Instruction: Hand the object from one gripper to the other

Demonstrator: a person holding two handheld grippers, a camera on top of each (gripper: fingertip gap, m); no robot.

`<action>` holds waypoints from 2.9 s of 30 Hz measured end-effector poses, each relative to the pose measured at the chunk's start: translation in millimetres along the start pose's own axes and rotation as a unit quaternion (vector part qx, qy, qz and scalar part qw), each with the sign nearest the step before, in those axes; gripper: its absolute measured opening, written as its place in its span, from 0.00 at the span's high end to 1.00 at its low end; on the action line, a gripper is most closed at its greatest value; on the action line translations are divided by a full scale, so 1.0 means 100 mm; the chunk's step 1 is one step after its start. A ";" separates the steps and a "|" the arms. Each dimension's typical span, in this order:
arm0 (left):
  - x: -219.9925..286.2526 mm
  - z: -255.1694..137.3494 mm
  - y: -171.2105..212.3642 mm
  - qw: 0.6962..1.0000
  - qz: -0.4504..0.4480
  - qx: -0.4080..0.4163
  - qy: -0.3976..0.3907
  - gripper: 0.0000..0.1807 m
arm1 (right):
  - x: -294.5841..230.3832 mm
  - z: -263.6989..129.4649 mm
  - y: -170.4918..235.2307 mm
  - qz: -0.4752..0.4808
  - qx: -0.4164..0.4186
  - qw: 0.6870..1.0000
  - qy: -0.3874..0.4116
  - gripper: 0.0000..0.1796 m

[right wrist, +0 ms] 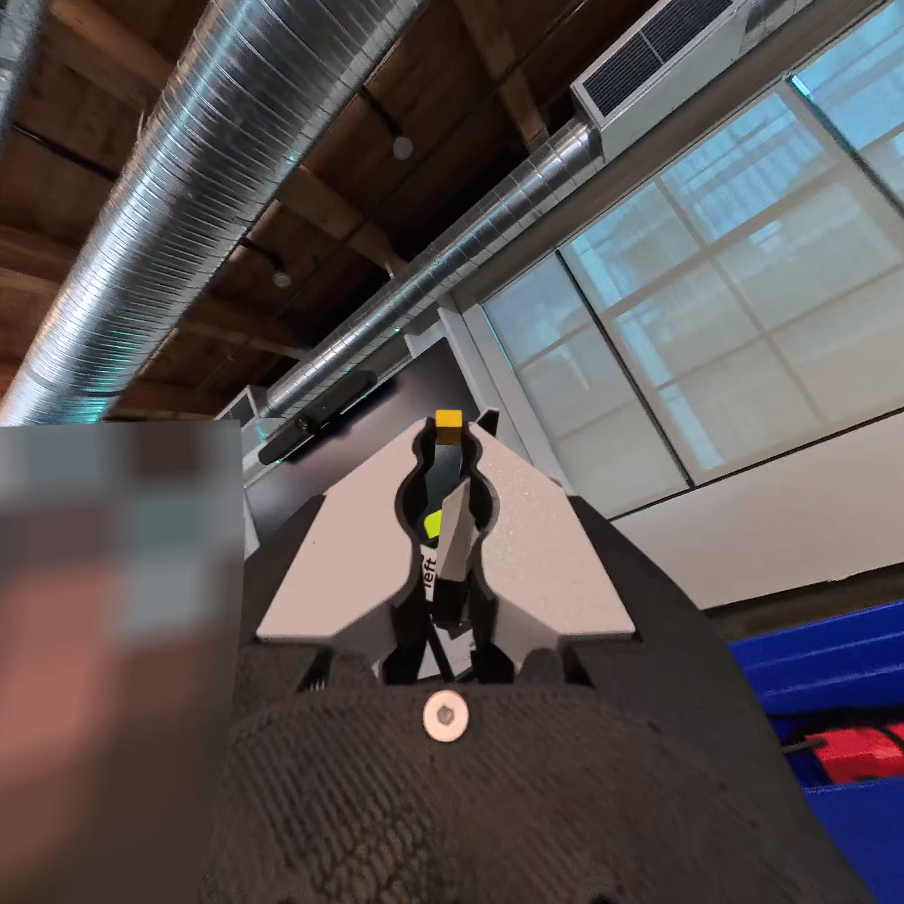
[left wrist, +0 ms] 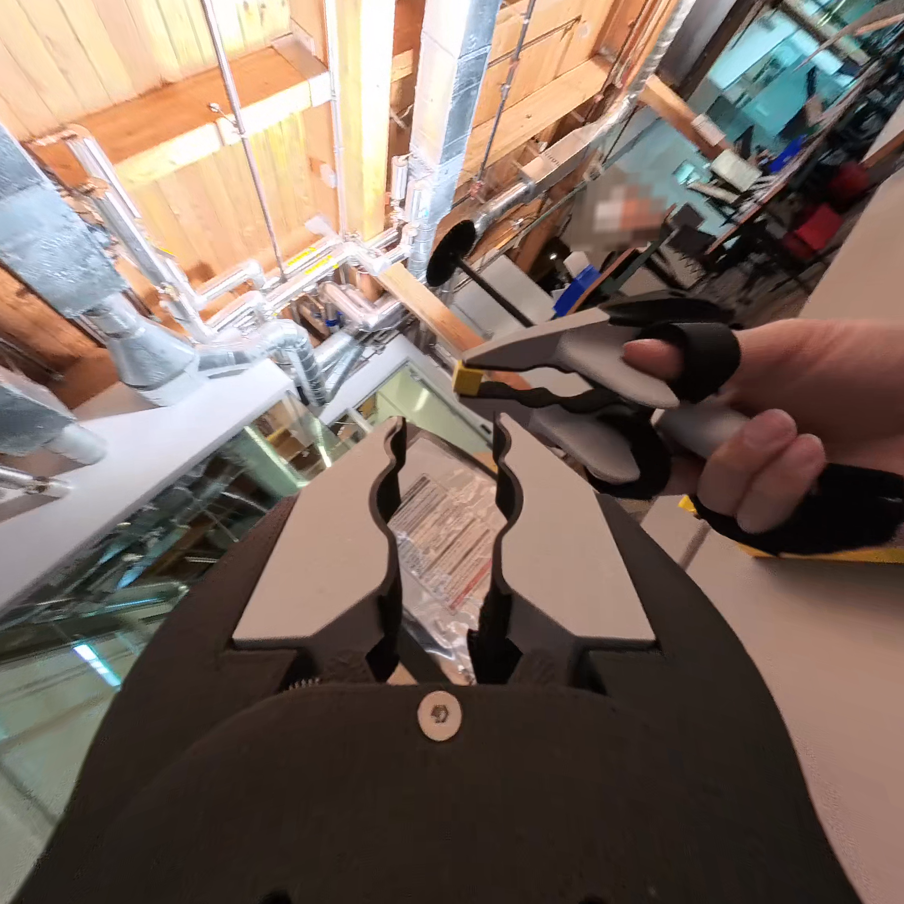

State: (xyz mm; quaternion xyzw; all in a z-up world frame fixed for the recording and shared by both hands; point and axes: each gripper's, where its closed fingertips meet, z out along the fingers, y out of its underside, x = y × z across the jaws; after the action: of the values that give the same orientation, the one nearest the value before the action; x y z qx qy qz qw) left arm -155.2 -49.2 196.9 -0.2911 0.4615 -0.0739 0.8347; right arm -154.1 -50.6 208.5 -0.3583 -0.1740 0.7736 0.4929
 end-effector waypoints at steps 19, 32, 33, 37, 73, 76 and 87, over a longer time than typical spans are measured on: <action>0.02 -0.03 0.01 0.999 0.052 0.010 -0.006 0.95 | 0.14 0.07 0.19 -0.012 -0.025 0.999 0.027 0.95; -0.27 -0.11 0.11 0.961 -0.263 0.013 0.090 0.96 | 0.10 -0.05 -0.03 -0.307 -0.048 0.941 0.131 0.85; -0.24 -0.13 0.11 0.938 -0.322 0.014 0.128 0.96 | 0.10 -0.06 -0.02 -0.358 -0.062 0.920 0.147 0.85; -0.15 -0.26 0.09 0.830 -0.487 0.018 0.271 0.96 | 0.16 -0.09 0.14 -0.559 -0.156 0.792 0.189 0.86; -0.11 -0.22 0.32 0.923 -0.316 -0.138 0.171 0.77 | 0.31 -0.01 0.32 -0.861 -0.298 0.291 0.292 0.95; -0.07 -0.23 0.25 0.949 -0.236 -0.157 0.136 0.82 | 0.27 0.04 0.31 -0.860 -0.287 0.286 0.309 0.95; 0.01 -0.26 0.08 0.954 -0.215 -0.158 0.133 0.84 | 0.15 0.13 0.38 -0.874 -0.284 0.252 0.303 0.95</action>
State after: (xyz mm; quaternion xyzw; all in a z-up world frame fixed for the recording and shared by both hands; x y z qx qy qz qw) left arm -177.3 -53.7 181.3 -0.4994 0.5003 -0.2160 0.6735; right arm -191.3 -53.2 188.1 -0.3122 -0.4273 -0.3936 0.7517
